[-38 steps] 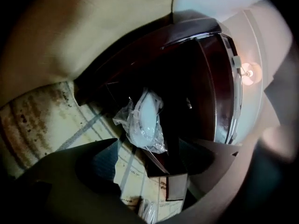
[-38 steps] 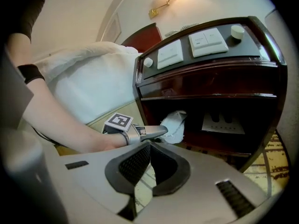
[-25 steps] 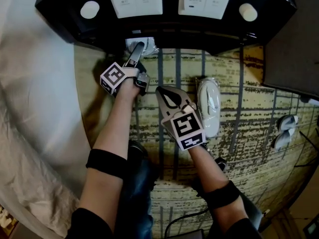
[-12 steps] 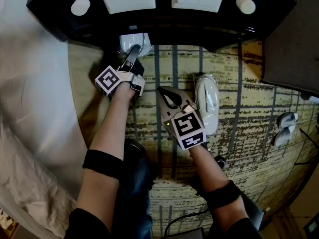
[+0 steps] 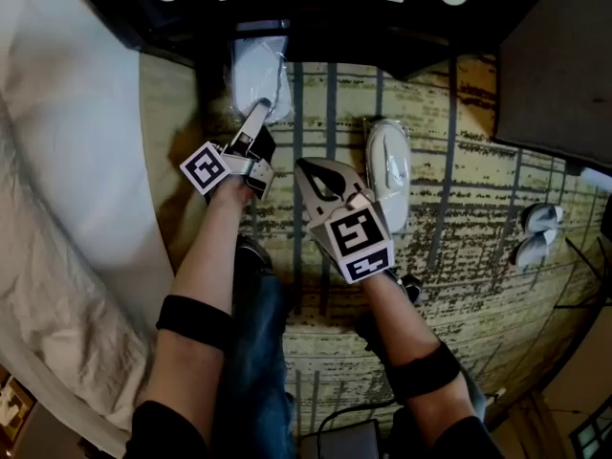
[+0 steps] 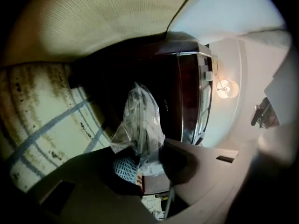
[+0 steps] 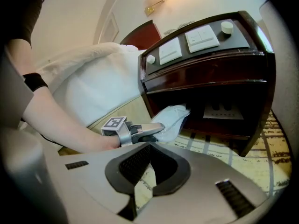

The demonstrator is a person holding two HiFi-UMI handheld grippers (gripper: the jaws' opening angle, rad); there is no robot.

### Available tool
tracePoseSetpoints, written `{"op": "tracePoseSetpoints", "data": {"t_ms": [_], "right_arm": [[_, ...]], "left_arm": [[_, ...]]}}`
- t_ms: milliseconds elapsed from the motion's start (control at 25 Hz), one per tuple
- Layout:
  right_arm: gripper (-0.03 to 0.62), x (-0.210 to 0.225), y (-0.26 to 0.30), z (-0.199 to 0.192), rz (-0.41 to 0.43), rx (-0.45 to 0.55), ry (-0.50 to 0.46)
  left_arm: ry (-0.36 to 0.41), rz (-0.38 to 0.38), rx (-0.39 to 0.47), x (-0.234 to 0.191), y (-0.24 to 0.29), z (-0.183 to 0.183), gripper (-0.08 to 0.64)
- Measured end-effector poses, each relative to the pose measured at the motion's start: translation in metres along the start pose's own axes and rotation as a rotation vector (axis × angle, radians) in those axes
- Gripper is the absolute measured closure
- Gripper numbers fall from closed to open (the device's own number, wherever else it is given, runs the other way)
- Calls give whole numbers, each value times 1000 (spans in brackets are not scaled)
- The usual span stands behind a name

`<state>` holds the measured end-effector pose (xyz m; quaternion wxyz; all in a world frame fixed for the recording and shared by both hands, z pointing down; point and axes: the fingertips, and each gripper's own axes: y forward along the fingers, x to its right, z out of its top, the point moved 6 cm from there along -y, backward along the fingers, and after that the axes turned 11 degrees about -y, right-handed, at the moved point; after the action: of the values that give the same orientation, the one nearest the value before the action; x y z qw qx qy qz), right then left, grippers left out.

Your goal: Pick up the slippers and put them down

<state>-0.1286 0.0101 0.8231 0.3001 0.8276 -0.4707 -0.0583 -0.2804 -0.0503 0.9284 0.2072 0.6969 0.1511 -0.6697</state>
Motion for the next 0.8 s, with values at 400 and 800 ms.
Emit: {"op": "tracePoseSetpoints", "data": {"t_ms": [400, 800], "right_arm": [[592, -10, -64, 7, -5, -15, 0], [592, -6, -80, -35, -31, -37, 12]], "left_arm": [[-46, -13, -106, 26, -77, -88, 459], [-66, 34, -224, -18, -108, -141, 459]]}}
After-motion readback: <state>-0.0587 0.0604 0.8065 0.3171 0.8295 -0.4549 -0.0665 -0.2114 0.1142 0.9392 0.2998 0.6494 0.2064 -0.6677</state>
